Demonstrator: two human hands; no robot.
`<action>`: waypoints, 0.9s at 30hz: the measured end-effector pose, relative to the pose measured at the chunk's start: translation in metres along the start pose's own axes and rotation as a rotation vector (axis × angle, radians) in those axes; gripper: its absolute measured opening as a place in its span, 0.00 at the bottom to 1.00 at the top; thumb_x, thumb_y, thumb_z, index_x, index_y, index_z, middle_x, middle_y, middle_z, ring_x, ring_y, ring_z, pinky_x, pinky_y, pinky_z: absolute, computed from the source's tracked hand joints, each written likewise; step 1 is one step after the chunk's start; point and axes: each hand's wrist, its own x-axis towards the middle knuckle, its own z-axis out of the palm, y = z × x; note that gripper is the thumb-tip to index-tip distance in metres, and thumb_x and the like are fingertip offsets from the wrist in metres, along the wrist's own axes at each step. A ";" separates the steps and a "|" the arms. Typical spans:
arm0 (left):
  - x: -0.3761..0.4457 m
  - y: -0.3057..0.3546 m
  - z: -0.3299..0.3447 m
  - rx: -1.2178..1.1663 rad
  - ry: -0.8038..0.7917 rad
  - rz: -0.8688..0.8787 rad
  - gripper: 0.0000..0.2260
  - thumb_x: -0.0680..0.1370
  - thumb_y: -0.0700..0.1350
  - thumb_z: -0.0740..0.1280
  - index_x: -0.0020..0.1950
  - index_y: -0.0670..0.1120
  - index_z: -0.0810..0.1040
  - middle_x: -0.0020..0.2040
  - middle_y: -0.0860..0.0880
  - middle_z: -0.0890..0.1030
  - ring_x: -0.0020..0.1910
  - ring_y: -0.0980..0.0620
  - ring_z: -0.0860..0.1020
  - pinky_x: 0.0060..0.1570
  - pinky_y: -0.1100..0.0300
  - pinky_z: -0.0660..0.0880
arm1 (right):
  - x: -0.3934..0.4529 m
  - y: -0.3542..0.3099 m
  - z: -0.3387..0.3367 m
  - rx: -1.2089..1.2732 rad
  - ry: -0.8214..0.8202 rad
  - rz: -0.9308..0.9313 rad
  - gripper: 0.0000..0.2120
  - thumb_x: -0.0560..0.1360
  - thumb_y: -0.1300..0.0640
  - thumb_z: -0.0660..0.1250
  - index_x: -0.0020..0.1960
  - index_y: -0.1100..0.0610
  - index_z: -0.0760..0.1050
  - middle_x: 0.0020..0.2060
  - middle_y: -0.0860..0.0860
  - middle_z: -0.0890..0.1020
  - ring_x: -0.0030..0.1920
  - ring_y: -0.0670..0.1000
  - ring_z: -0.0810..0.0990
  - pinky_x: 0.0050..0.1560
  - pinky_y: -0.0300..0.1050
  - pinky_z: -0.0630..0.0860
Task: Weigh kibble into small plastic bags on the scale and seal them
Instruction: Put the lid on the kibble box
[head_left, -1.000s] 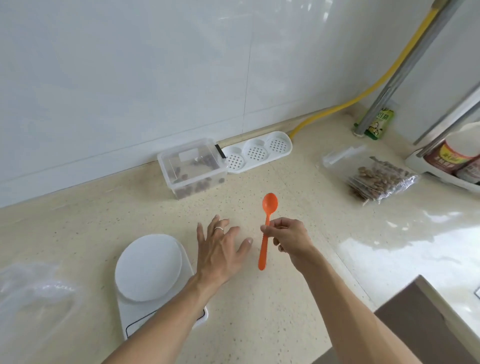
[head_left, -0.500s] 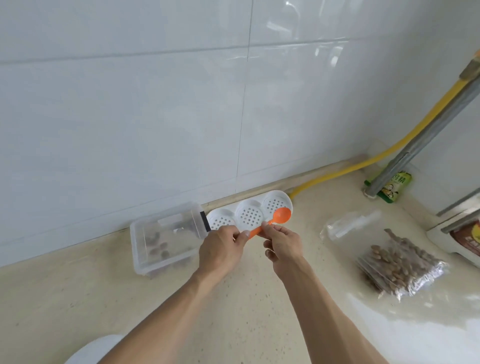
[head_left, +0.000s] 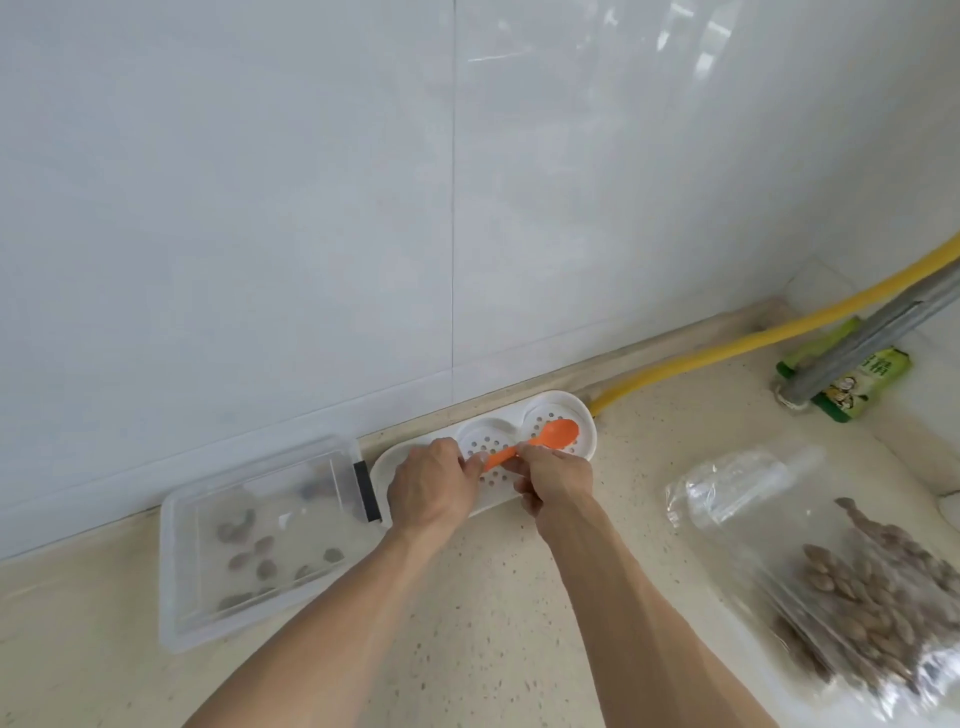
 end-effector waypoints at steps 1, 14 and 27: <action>0.000 0.000 0.001 -0.003 -0.007 -0.006 0.18 0.79 0.59 0.61 0.43 0.45 0.77 0.34 0.50 0.77 0.35 0.48 0.77 0.28 0.58 0.66 | 0.000 0.000 0.000 -0.008 0.003 0.008 0.04 0.76 0.61 0.69 0.42 0.60 0.79 0.34 0.54 0.86 0.26 0.48 0.73 0.27 0.41 0.69; -0.053 0.001 -0.047 0.017 0.222 0.208 0.14 0.79 0.56 0.61 0.47 0.47 0.78 0.42 0.51 0.82 0.42 0.50 0.79 0.39 0.56 0.75 | -0.066 -0.006 -0.024 -0.213 -0.023 -0.285 0.08 0.78 0.58 0.62 0.45 0.59 0.79 0.40 0.54 0.85 0.34 0.50 0.80 0.38 0.45 0.81; -0.197 -0.132 -0.127 0.224 0.450 0.354 0.15 0.76 0.56 0.63 0.54 0.48 0.82 0.54 0.48 0.83 0.57 0.46 0.79 0.56 0.48 0.75 | -0.245 0.049 0.021 -1.034 -0.091 -1.126 0.19 0.81 0.48 0.58 0.66 0.57 0.73 0.61 0.53 0.79 0.62 0.57 0.73 0.59 0.53 0.71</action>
